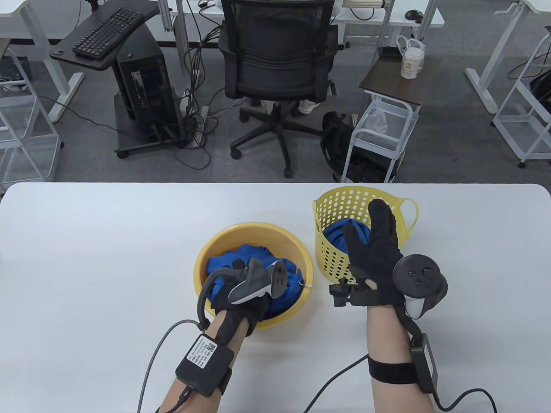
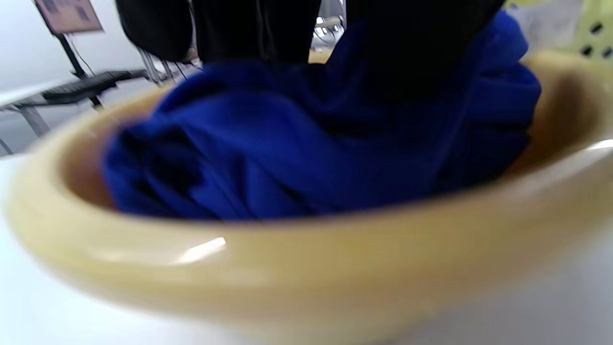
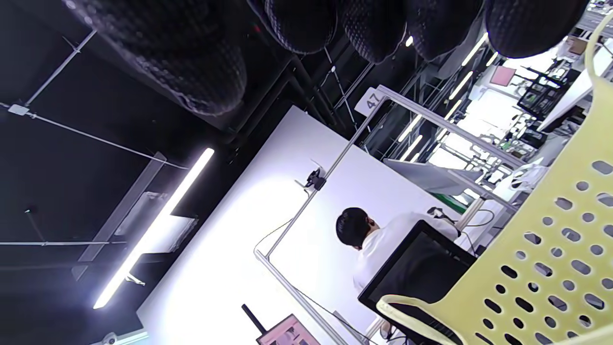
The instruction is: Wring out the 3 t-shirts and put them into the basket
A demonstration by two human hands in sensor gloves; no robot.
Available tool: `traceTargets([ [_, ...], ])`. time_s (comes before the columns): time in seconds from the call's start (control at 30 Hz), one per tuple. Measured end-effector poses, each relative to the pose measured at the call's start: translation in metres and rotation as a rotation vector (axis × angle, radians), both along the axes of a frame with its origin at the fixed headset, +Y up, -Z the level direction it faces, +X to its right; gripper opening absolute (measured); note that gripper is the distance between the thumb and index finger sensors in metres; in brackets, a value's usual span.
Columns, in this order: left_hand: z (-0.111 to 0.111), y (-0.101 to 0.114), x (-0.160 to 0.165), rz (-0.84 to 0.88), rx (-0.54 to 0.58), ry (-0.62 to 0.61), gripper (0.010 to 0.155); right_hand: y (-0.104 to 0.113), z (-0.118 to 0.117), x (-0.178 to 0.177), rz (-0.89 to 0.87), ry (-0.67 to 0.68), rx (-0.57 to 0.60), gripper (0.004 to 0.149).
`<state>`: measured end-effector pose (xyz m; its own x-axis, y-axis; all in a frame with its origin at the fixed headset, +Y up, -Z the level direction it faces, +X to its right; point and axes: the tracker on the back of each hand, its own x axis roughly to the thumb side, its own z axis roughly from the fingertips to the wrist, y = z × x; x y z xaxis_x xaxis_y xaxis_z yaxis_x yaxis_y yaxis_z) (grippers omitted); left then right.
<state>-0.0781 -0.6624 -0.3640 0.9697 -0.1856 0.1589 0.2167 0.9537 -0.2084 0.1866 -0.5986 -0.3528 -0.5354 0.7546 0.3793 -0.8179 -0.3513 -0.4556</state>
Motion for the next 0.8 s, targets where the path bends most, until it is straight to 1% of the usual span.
traceTargets([
  [0.03, 0.002, 0.013, -0.008, 0.023, 0.009, 0.032, 0.043, 0.001, 0.001, 0.0, 0.002, 0.0, 0.008, 0.076],
  [0.1, 0.007, 0.038, -0.022, 0.089, 0.067, 0.097, 0.043, 0.003, 0.003, 0.0, -0.007, 0.007, 0.011, 0.076],
  [0.17, 0.013, 0.072, -0.042, 0.178, 0.166, 0.148, 0.042, 0.005, 0.004, 0.001, -0.012, 0.017, 0.007, 0.076],
  [0.2, 0.014, 0.084, -0.05, 0.214, 0.185, 0.165, 0.042, 0.005, 0.004, 0.0, -0.008, 0.025, -0.001, 0.076],
  [0.23, 0.019, 0.103, -0.064, 0.314, 0.21, 0.204, 0.042, 0.004, 0.004, -0.001, -0.001, 0.038, -0.014, 0.077],
  [0.3, 0.028, 0.131, -0.085, 0.551, 0.251, 0.251, 0.042, 0.003, 0.002, -0.006, 0.02, 0.081, -0.045, 0.078],
  [0.33, 0.033, 0.144, -0.096, 0.701, 0.265, 0.264, 0.042, 0.001, -0.001, -0.01, 0.053, 0.129, -0.079, 0.08],
  [0.37, 0.038, 0.154, -0.104, 0.805, 0.281, 0.268, 0.042, 0.0, -0.003, -0.014, 0.084, 0.166, -0.11, 0.082],
  [0.47, 0.059, 0.186, -0.124, 1.118, 0.384, 0.256, 0.042, -0.007, -0.009, -0.031, 0.235, 0.336, -0.24, 0.088],
  [0.5, 0.064, 0.193, -0.127, 1.194, 0.402, 0.238, 0.042, -0.009, -0.01, -0.038, 0.283, 0.392, -0.263, 0.093],
  [0.6, 0.08, 0.216, -0.13, 1.446, 0.44, 0.1, 0.043, -0.012, -0.01, -0.058, 0.444, 0.515, -0.275, 0.105],
  [0.7, 0.094, 0.236, -0.121, 1.619, 0.363, -0.058, 0.043, -0.014, -0.01, -0.07, 0.535, 0.589, -0.29, 0.117],
  [0.77, 0.102, 0.246, -0.112, 1.661, 0.318, -0.144, 0.043, -0.017, -0.011, -0.076, 0.51, 0.664, -0.303, 0.122],
  [0.8, 0.106, 0.25, -0.104, 1.69, 0.286, -0.213, 0.043, -0.02, -0.011, -0.081, 0.485, 0.717, -0.311, 0.125],
])
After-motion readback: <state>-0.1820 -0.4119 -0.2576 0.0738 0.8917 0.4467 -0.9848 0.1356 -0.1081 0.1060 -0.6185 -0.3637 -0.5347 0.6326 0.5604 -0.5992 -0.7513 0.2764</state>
